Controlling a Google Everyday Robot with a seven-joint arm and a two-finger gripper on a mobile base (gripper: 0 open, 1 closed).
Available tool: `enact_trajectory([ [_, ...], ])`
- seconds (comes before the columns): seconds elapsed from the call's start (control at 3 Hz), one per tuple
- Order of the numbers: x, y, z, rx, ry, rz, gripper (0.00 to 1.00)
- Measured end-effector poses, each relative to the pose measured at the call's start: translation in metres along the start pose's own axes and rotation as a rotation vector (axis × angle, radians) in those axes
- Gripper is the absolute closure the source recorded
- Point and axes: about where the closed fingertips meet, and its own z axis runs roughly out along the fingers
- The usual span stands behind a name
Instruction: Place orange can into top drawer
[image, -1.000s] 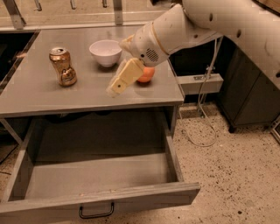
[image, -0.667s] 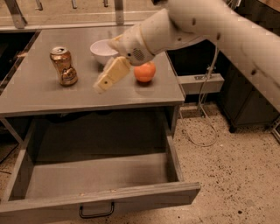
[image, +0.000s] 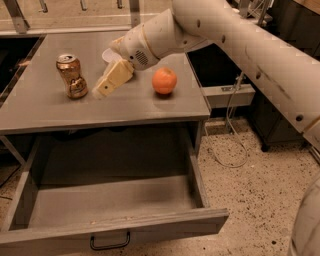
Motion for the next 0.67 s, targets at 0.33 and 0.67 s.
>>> enact_trajectory([
  [0.33, 0.001, 0.0, 0.006, -0.013, -0.019, -0.009, 0.0],
  [0.67, -0.001, -0.013, 0.035, -0.042, -0.029, -0.044, 0.0],
])
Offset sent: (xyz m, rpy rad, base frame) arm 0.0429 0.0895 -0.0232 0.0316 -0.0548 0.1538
